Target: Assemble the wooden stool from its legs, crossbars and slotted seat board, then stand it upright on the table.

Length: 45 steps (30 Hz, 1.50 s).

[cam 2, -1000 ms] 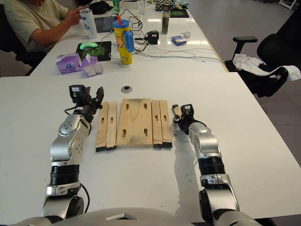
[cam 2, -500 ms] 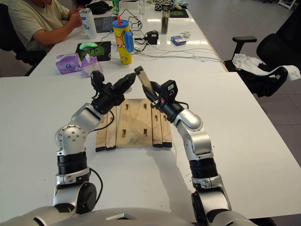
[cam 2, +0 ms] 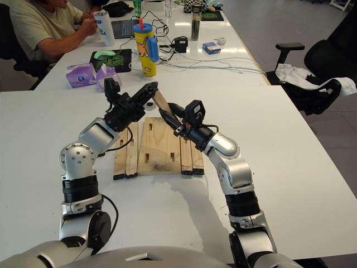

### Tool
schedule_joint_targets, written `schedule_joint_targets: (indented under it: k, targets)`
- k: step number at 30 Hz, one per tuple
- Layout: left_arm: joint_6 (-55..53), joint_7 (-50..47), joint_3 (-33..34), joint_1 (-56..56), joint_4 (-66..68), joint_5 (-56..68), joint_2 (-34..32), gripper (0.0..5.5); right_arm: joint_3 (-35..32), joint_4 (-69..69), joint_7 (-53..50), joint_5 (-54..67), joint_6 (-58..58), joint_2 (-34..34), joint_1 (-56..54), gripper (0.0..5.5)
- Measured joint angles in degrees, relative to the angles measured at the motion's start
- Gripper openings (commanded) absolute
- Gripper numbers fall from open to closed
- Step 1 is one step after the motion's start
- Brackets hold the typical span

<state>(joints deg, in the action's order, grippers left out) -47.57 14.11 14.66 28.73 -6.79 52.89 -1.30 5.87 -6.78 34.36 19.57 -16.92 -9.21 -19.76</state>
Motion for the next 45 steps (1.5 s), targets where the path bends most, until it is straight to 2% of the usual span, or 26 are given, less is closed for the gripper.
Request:
schedule_joint_targets:
  k: [2,8,9,15,20,24,27,34,45]
  targets:
    - [-0.29,-0.04,-0.30,-0.05,0.07,0.01,-0.14,0.48,0.00,0.02,-0.05,-0.07,-0.25,-0.09,0.00,1.32]
    - [-0.27,-0.08,-0.91,-0.05,0.51,0.00,-0.69,0.46,0.08,0.24,-0.02,-0.21,-0.41,-0.61,0.00,1.32]
    - [-0.23,-0.08,-1.04,-0.05,0.64,-0.02,-0.86,0.45,0.11,0.30,-0.03,-0.28,-0.47,-0.66,0.00,1.60]
    - [4.14,-4.50,1.02,-2.20,-1.57,-2.93,-1.36,0.44,0.60,1.54,-1.70,-2.08,-2.02,-1.24,-0.17,2.49]
    - [11.62,-14.61,4.53,-6.97,-9.38,-9.24,-0.48,0.44,-0.06,4.65,-4.76,-4.73,-3.25,-2.41,0.74,2.53]
    - [15.97,-19.00,3.01,-15.33,-13.43,-13.82,3.80,0.44,-2.72,7.75,-8.53,-5.26,-3.96,-2.37,0.45,2.53]
    - [19.99,-19.89,1.58,-19.32,-12.88,-17.53,4.99,0.44,-3.08,9.50,-9.57,-5.67,-4.09,-2.32,0.24,2.53]
    - [29.64,-20.47,1.74,-20.33,-7.94,-22.13,5.00,0.44,-2.73,10.14,-9.42,-5.61,-4.44,-1.51,-0.41,2.53]
    - [32.18,-19.56,0.72,-20.66,-2.31,-22.04,4.92,0.44,-2.67,11.77,-8.70,-5.60,-4.95,-1.50,-1.41,2.53]
